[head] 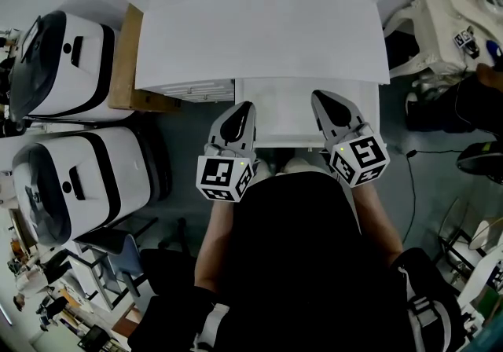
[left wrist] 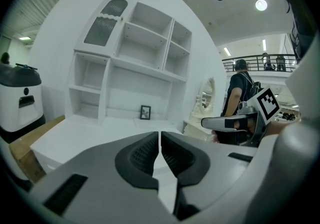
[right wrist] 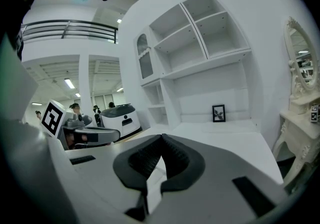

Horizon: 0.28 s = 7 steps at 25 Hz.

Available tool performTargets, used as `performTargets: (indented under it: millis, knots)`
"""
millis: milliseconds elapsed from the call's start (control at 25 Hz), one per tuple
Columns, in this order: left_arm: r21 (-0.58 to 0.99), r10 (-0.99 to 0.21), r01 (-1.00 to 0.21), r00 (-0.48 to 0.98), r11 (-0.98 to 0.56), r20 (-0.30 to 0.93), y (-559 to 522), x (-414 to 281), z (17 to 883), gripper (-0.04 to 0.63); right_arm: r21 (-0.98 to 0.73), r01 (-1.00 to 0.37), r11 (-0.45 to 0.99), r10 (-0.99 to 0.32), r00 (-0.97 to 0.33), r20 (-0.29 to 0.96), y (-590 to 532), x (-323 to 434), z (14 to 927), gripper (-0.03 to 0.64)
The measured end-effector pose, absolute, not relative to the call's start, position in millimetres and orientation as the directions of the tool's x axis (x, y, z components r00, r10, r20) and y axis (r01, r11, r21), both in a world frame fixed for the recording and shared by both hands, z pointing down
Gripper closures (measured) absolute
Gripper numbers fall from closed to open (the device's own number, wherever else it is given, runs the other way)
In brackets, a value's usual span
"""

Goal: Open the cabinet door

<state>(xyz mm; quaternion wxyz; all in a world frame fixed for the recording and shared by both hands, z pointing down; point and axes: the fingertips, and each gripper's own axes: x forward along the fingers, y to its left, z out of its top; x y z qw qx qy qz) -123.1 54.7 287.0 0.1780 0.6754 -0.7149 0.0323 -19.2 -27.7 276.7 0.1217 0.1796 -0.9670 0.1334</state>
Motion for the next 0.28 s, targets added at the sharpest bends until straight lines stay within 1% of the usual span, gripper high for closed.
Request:
performTargets:
  millis: [280]
  knots:
    - [0.190,-0.952,-0.978,-0.020,0.082,0.305,56.7,-125.3,287.2,0.563,-0.205,-0.371,0.906,-0.306,-0.907,0.289,-25.5,-23.4,278.3,0.603]
